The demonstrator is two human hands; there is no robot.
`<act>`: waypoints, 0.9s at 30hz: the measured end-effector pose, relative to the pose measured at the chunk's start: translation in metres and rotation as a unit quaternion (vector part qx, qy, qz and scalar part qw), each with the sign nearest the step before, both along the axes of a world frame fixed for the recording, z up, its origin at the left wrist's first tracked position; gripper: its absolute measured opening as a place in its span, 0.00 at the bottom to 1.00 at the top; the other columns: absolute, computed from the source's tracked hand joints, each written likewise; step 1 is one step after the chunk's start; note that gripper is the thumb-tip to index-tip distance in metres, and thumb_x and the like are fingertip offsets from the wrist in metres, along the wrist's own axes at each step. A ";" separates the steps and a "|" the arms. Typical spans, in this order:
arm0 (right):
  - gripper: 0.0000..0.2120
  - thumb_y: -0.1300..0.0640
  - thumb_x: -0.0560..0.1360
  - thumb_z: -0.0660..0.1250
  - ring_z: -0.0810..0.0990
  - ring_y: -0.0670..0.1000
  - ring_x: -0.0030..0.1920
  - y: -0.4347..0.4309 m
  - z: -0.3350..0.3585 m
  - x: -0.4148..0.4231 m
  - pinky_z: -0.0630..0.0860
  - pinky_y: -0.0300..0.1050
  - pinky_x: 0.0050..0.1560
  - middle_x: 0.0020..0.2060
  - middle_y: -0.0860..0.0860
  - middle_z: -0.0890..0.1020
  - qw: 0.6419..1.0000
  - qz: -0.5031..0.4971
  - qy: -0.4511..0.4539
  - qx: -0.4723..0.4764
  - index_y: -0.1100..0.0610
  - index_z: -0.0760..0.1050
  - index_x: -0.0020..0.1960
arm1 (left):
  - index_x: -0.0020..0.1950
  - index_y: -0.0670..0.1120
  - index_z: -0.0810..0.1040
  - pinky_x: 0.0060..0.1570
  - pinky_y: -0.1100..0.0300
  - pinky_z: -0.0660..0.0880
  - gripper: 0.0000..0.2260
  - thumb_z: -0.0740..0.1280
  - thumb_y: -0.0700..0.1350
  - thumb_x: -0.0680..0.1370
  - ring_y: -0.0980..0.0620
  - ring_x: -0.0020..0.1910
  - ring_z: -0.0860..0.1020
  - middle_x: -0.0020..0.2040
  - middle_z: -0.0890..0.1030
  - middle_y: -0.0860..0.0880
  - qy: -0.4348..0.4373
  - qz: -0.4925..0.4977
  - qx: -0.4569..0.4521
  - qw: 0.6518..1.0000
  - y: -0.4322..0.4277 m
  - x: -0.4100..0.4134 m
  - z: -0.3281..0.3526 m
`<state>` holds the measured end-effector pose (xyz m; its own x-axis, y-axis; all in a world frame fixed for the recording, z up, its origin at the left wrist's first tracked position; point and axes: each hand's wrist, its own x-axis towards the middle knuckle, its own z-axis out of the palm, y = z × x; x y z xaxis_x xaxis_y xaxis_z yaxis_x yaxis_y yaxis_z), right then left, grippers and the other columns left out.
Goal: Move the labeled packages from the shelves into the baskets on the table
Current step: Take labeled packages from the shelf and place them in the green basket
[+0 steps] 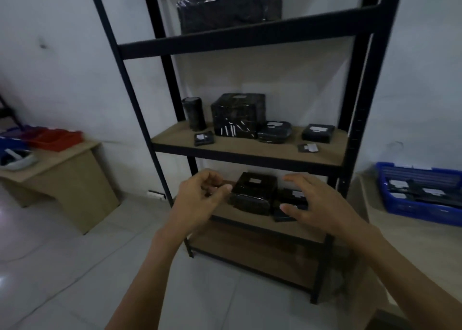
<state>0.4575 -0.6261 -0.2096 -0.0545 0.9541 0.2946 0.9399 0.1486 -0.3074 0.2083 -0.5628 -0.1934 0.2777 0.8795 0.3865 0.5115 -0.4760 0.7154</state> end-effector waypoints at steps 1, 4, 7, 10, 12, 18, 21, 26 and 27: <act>0.30 0.42 0.73 0.66 0.68 0.46 0.66 0.015 -0.002 -0.009 0.69 0.43 0.62 0.69 0.44 0.66 1.000 0.003 0.003 0.002 0.45 0.60 0.72 | 0.49 0.48 0.79 0.38 0.76 0.71 0.06 0.71 0.48 0.75 0.65 0.42 0.76 0.44 0.80 0.56 -0.005 0.006 0.003 1.000 0.012 -0.008 -0.001; 0.31 0.42 0.73 0.67 0.69 0.46 0.65 0.066 -0.005 -0.033 0.69 0.41 0.60 0.68 0.45 0.67 1.000 0.021 0.009 0.000 0.46 0.60 0.71 | 0.46 0.49 0.78 0.37 0.76 0.71 0.04 0.71 0.47 0.74 0.64 0.41 0.77 0.43 0.80 0.54 0.007 0.011 -0.010 1.000 0.054 -0.030 -0.004; 0.31 0.42 0.73 0.67 0.68 0.46 0.65 0.121 -0.005 -0.057 0.70 0.43 0.62 0.68 0.46 0.67 0.999 0.034 0.014 -0.007 0.47 0.60 0.72 | 0.45 0.51 0.78 0.36 0.76 0.70 0.03 0.71 0.47 0.74 0.65 0.39 0.77 0.42 0.81 0.54 0.023 0.010 -0.021 0.999 0.098 -0.050 -0.003; 0.31 0.41 0.73 0.66 0.67 0.46 0.66 0.171 -0.006 -0.080 0.69 0.46 0.64 0.68 0.45 0.66 0.999 0.046 0.014 -0.009 0.46 0.60 0.72 | 0.43 0.55 0.76 0.35 0.76 0.70 0.05 0.71 0.48 0.75 0.67 0.39 0.76 0.40 0.79 0.57 0.023 0.012 -0.024 0.999 0.142 -0.069 -0.001; 0.31 0.41 0.73 0.66 0.67 0.46 0.67 0.199 -0.008 -0.095 0.68 0.44 0.64 0.69 0.44 0.65 0.998 0.057 0.013 -0.019 0.46 0.60 0.72 | 0.43 0.57 0.75 0.36 0.77 0.70 0.05 0.70 0.49 0.75 0.67 0.41 0.75 0.41 0.79 0.58 0.033 0.012 -0.030 0.999 0.170 -0.080 -0.003; 0.31 0.41 0.73 0.66 0.67 0.45 0.66 0.292 -0.021 -0.136 0.67 0.42 0.61 0.68 0.44 0.66 0.998 0.050 0.010 -0.021 0.46 0.60 0.72 | 0.47 0.53 0.77 0.39 0.79 0.68 0.03 0.70 0.48 0.76 0.72 0.44 0.74 0.43 0.77 0.61 0.049 -0.012 -0.027 0.998 0.270 -0.113 -0.023; 0.30 0.42 0.73 0.66 0.68 0.46 0.65 0.340 -0.031 -0.157 0.69 0.43 0.60 0.68 0.45 0.67 0.999 0.041 0.021 -0.024 0.47 0.61 0.71 | 0.47 0.52 0.77 0.38 0.77 0.70 0.03 0.70 0.48 0.76 0.70 0.43 0.75 0.43 0.78 0.60 0.055 -0.030 -0.037 0.997 0.329 -0.132 -0.039; 0.30 0.44 0.72 0.69 0.70 0.48 0.64 0.413 -0.042 -0.197 0.71 0.47 0.61 0.68 0.47 0.68 0.998 0.007 0.050 -0.032 0.49 0.63 0.70 | 0.50 0.48 0.79 0.38 0.77 0.70 0.08 0.72 0.49 0.75 0.62 0.44 0.77 0.46 0.79 0.55 0.058 -0.051 -0.050 0.996 0.419 -0.169 -0.059; 0.30 0.45 0.72 0.69 0.70 0.49 0.64 0.426 -0.042 -0.205 0.71 0.47 0.61 0.67 0.48 0.68 0.998 0.004 0.050 -0.030 0.50 0.64 0.70 | 0.51 0.48 0.79 0.38 0.77 0.69 0.08 0.72 0.49 0.74 0.62 0.44 0.76 0.46 0.80 0.55 0.059 -0.057 -0.050 0.995 0.434 -0.175 -0.061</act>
